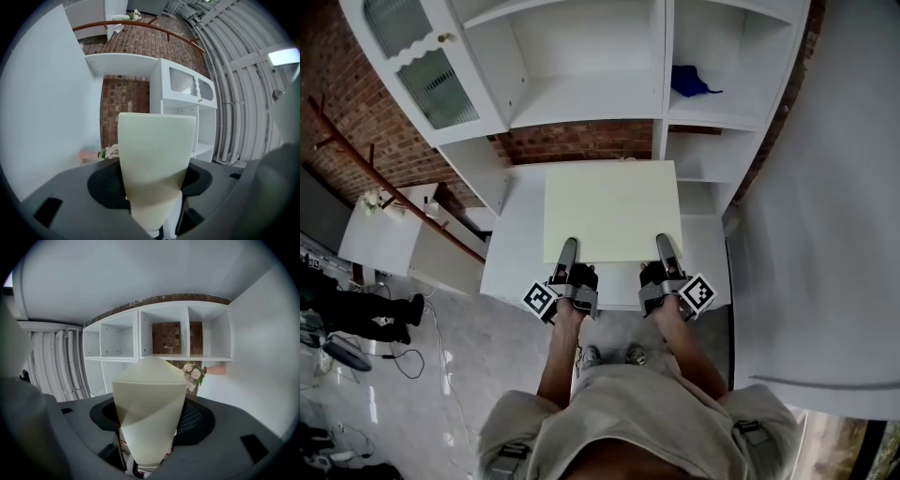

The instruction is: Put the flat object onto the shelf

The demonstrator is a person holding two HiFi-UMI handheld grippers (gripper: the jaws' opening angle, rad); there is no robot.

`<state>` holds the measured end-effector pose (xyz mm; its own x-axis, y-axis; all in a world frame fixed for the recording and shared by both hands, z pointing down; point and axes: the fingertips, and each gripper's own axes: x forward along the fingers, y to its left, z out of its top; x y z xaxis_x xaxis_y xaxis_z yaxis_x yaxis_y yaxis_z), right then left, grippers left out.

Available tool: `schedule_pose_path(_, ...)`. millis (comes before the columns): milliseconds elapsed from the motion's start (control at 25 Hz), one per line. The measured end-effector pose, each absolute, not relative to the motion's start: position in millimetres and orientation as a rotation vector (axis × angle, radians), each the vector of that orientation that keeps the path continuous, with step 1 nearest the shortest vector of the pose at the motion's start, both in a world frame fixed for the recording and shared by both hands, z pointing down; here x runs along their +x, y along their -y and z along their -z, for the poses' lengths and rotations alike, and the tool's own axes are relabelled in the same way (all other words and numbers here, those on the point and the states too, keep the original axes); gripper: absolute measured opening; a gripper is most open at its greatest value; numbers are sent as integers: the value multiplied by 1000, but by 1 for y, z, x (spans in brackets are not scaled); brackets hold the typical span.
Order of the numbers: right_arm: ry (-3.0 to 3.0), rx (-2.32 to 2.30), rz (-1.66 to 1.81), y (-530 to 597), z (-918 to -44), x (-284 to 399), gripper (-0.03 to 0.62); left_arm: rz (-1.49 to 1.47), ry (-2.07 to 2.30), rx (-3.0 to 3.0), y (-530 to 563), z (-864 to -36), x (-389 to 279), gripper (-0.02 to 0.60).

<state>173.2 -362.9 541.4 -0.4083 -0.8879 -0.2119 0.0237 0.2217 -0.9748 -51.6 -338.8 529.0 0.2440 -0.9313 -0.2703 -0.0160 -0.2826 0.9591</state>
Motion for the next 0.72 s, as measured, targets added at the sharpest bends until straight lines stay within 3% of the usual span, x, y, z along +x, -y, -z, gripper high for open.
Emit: schedule_pose_path(720, -1648, -813, 1154, 371, -465, 133, 295, 1207, 781, 1678, 363, -452, -94, 285)
